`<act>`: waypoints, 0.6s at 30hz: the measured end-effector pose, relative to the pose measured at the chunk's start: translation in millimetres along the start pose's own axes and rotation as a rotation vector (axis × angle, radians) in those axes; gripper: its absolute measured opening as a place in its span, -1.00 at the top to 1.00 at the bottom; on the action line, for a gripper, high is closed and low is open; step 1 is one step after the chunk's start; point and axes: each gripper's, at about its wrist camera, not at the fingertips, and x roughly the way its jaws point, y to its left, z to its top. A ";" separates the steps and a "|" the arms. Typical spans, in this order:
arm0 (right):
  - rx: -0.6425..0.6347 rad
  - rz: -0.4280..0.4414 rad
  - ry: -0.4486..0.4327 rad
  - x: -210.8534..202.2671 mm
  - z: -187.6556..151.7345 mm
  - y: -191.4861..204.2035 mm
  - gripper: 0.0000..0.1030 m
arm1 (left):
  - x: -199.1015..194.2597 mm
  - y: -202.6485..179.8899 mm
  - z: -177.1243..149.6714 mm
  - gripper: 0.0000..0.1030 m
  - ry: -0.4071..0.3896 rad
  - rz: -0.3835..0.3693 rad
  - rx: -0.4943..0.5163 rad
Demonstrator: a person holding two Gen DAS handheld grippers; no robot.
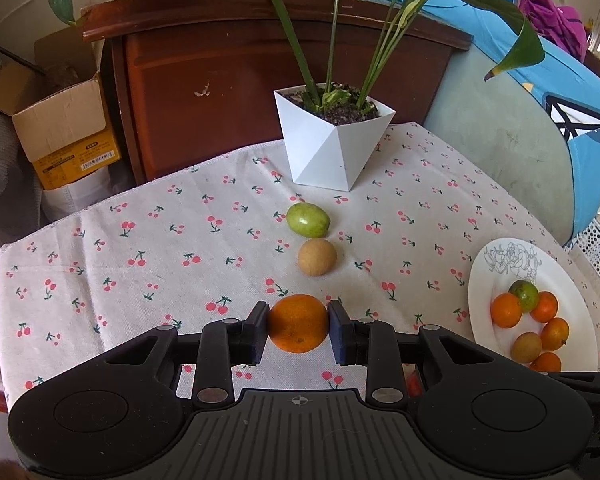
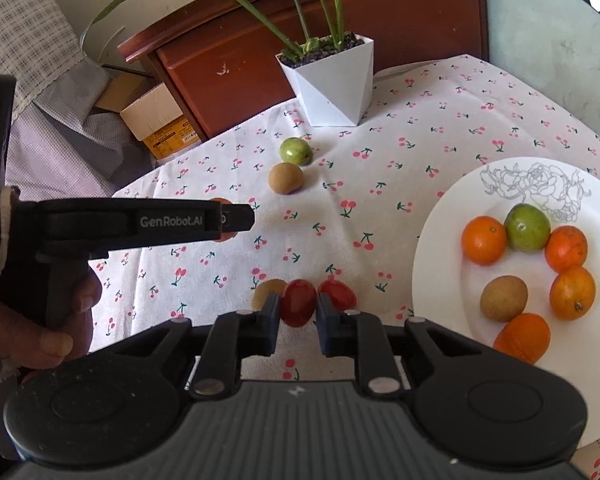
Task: Organize fruits
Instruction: 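Grasp a red tomato with the right tool while the left tool grasps the orange, then carry the tomato and orange over the white plate and open both tools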
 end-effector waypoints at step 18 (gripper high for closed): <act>0.137 -0.076 -0.184 -56.2 26.7 -55.3 0.63 | -18.5 -54.8 1.9 0.44 -0.035 -0.162 0.056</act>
